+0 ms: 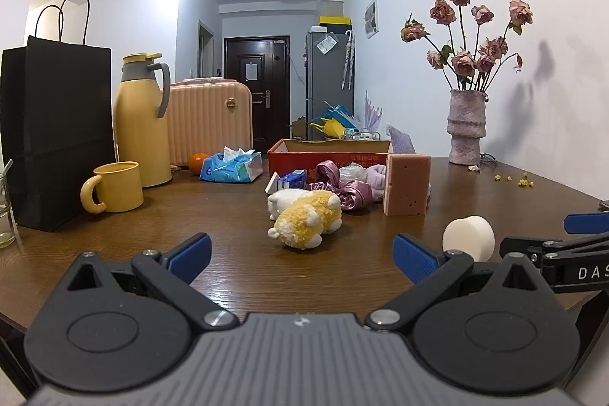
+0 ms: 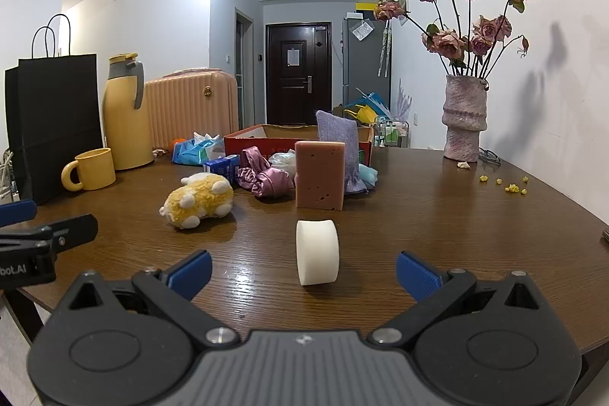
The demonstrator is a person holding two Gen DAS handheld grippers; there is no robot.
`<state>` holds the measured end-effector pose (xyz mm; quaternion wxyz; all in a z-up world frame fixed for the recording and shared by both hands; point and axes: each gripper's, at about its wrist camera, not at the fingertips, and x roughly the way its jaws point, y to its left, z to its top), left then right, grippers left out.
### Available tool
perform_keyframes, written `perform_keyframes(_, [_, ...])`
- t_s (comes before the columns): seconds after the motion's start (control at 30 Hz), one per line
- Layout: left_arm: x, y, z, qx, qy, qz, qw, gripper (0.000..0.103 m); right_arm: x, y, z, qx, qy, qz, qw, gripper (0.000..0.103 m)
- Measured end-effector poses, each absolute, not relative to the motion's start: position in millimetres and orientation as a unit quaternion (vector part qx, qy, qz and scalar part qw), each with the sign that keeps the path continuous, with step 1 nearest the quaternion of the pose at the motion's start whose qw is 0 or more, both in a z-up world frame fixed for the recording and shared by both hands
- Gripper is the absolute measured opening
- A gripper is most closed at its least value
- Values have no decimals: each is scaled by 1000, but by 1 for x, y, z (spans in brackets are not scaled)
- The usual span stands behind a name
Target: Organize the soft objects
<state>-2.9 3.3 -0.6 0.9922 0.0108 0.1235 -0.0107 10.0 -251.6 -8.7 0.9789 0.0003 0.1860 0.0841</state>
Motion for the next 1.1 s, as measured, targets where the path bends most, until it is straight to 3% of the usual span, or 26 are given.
perform_keyframes(1.1, [-4,4,0,10,122,-11,992,103,11,-252,-12,5,191,85,978,103])
